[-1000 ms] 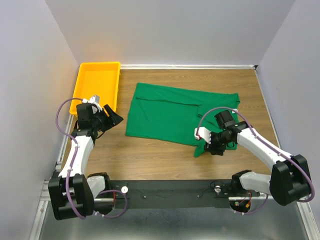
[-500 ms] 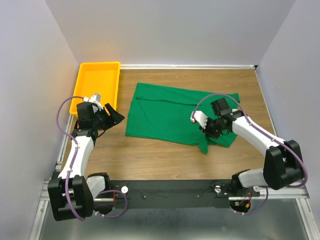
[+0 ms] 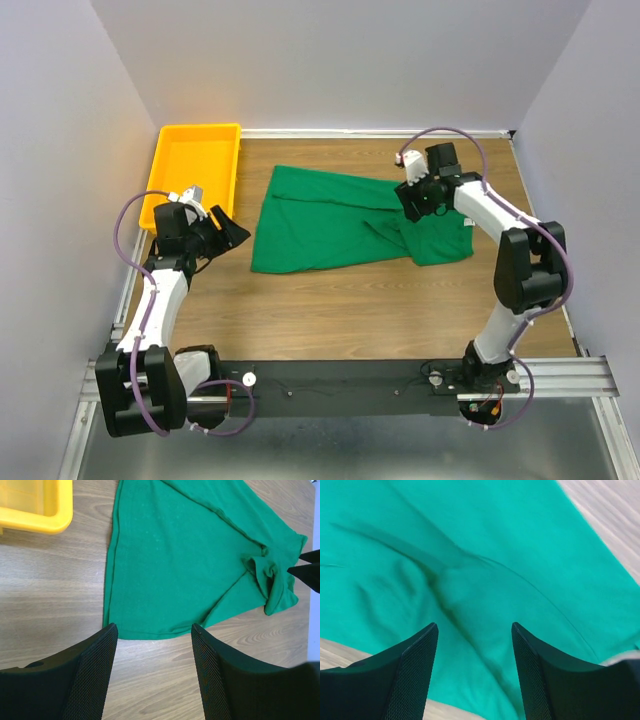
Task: Fold and stack the t-shirts
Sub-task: Fold the tshirt
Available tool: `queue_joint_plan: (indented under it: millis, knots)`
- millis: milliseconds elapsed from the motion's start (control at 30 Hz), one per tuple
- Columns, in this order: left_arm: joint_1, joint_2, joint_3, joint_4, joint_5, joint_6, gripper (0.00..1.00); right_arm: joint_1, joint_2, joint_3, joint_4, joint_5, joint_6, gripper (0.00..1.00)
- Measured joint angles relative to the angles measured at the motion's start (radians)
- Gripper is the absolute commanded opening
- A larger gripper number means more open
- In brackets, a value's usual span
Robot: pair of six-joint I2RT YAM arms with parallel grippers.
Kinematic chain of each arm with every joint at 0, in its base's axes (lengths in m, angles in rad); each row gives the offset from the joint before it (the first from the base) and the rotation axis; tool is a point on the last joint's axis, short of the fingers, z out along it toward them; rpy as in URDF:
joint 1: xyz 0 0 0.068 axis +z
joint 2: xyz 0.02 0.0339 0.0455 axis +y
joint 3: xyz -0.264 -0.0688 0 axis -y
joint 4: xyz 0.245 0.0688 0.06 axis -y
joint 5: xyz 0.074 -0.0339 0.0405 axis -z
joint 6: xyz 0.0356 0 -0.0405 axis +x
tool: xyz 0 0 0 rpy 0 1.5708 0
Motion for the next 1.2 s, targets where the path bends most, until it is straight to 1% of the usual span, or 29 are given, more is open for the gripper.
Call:
queue_joint_plan:
  millis: [100,167,200,233,267,333,433,467,633,833,900,933,967,1033,1200]
  knots:
    - [0.0,0.002,0.002,0.002,0.002,0.0,0.68,-0.043,-0.043,-0.031,-0.001,-0.018,-0.007,0.67]
    - [0.0,0.004,0.002,0.007,0.004,0.0,0.68,-0.056,-0.115,-0.064,-0.066,-0.134,-0.087,0.61]
    - [0.0,0.006,0.002,0.009,0.005,0.0,0.68,-0.055,-0.151,-0.079,-0.095,-0.184,-0.144,0.56]
    - [0.0,0.011,0.002,0.016,0.006,0.0,0.68,-0.045,-0.203,-0.106,-0.135,-0.241,-0.199,0.44]
    - [0.0,0.017,0.002,0.021,0.007,0.0,0.68,-0.04,-0.224,-0.116,-0.145,-0.256,-0.215,0.41]
    - [-0.001,0.032,0.002,0.025,0.01,0.0,0.68,-0.006,-0.274,-0.138,-0.187,-0.29,-0.248,0.41]
    - [-0.005,0.05,0.002,0.03,0.011,0.001,0.68,0.02,-0.237,-0.144,-0.188,-0.278,-0.23,0.45]
    - [-0.006,0.052,0.002,0.03,0.012,0.001,0.68,0.021,-0.22,-0.164,-0.182,-0.257,-0.221,0.47]
    - [-0.007,0.06,0.002,0.039,0.018,0.003,0.68,0.019,-0.198,-0.262,-0.179,-0.149,-0.177,0.49]
    - [-0.009,0.061,0.0,0.068,0.032,0.002,0.68,0.019,-0.166,-0.292,-0.145,-0.064,-0.119,0.5]
    - [-0.01,0.062,0.0,0.07,0.033,0.002,0.68,0.019,-0.142,-0.294,-0.127,-0.049,-0.103,0.49]
    - [-0.011,0.064,0.0,0.074,0.033,0.002,0.68,0.02,-0.134,-0.296,-0.122,-0.044,-0.098,0.47]
    - [-0.011,0.066,0.0,0.075,0.033,0.002,0.68,0.021,-0.123,-0.3,-0.112,-0.036,-0.09,0.37]
    - [-0.011,0.068,0.0,0.075,0.033,0.002,0.68,0.021,-0.113,-0.305,-0.101,-0.024,-0.076,0.25]
    - [-0.012,0.07,0.0,0.076,0.034,0.002,0.68,0.023,-0.107,-0.319,-0.078,-0.003,-0.054,0.06]
